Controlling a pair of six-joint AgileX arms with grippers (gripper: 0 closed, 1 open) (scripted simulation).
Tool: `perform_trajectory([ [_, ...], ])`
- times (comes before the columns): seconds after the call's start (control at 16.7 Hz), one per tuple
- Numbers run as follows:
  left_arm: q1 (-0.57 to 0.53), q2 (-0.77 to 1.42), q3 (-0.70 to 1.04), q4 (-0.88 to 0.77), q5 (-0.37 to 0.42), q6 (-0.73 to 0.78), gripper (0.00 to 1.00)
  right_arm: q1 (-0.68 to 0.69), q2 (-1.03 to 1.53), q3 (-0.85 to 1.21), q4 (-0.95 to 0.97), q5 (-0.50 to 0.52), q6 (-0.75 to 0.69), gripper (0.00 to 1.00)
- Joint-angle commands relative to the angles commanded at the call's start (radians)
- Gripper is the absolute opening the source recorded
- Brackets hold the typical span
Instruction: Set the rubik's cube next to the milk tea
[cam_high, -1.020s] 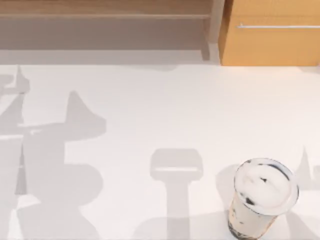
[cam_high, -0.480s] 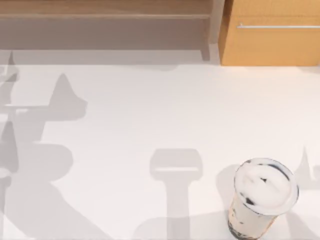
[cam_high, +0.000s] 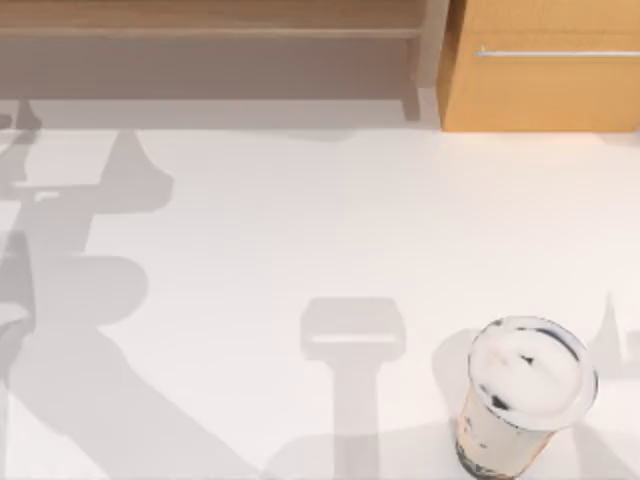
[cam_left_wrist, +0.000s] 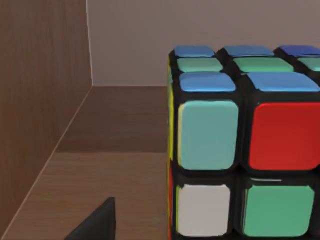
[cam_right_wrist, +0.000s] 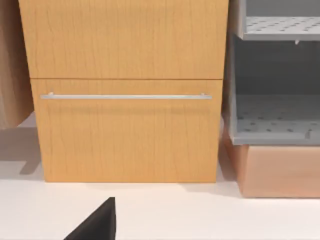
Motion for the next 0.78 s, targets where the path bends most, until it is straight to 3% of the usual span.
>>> perform_trajectory([
  [0.24,-0.024,0.071,0.123,-0.051,-0.024,-0.001,1.00,0.000,0.000,0.000,0.000,0.000,0.000,1.00],
  [0.48,-0.026,0.077,0.132,-0.054,-0.025,-0.001,1.00,0.000,0.000,0.000,0.000,0.000,0.000,1.00],
  [0.78,-0.026,0.077,0.132,-0.054,-0.025,-0.001,0.62,0.000,0.000,0.000,0.000,0.000,0.000,1.00],
])
